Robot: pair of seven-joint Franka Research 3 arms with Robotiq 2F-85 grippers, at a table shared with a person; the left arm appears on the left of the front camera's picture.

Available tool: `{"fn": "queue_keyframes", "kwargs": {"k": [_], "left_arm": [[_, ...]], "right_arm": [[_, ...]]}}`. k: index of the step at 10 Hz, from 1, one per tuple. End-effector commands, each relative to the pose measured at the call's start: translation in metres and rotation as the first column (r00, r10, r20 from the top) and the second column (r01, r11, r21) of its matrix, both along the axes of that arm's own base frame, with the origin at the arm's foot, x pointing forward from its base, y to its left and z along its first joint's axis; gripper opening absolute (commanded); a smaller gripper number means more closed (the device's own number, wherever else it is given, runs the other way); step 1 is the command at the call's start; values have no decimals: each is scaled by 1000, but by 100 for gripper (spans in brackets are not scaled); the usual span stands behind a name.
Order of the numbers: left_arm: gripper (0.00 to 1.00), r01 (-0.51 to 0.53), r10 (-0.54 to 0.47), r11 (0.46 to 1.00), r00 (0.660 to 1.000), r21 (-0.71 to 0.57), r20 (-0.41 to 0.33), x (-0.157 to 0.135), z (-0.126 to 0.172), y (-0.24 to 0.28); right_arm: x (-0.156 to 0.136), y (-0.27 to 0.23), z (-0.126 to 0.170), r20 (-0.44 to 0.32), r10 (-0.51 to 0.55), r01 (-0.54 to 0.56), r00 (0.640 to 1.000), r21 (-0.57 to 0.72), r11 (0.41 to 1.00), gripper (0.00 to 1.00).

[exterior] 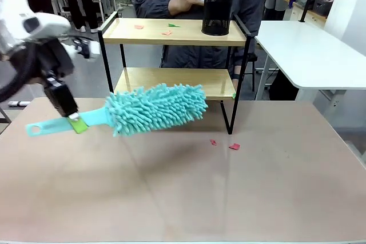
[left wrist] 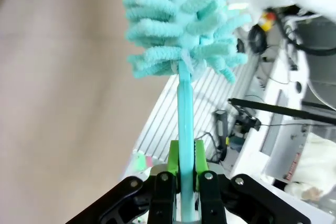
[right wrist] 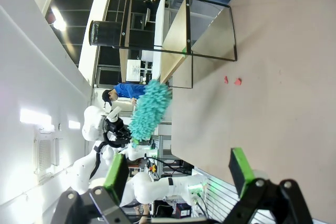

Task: Clean the shelf.
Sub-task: Clean the specific tier of the Shelf with the Duster once objects are removed.

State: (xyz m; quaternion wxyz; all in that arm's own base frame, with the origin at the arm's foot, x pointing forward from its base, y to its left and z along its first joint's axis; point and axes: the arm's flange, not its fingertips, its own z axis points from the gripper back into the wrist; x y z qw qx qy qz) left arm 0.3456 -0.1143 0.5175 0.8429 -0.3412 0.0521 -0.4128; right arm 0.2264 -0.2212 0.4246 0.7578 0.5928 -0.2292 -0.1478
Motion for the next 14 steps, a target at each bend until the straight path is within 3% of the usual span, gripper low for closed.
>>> {"fn": "queue_keyframes", "kwargs": {"k": [1,3,5,6,7,8,10,11,14], "left_arm": [[0,-58,58,976,998,-210,-6,-33,20,76],[0,-117,91,930,992,-348,-90,-52,17,153],[0,-96,40,900,990,-426,-139,-66,-5,197],[0,-53,-5,909,990,-414,-138,-68,-18,200],[0,-122,55,907,983,-403,-174,-66,-25,202],[0,-122,66,899,987,-420,-145,-82,-6,209],[0,-122,66,899,987,-420,-145,-82,-6,209],[12,-133,67,904,983,-407,-172,-74,-19,211],[12,-54,-31,926,975,-375,-218,-69,-14,156]], "right_arm": [[2,-1,1,36,0,0,999,0,1000,100],[2,-1,1,36,0,0,999,0,1000,100],[2,-1,1,36,0,0,999,0,1000,100],[2,-1,1,36,0,0,999,0,1000,100],[2,-1,1,36,0,0,999,0,1000,100],[2,-1,1,36,0,0,999,0,1000,100],[2,-1,1,36,0,0,999,0,1000,100],[2,-1,1,36,0,0,999,0,1000,100],[2,-1,1,36,0,0,999,0,1000,100]]}}
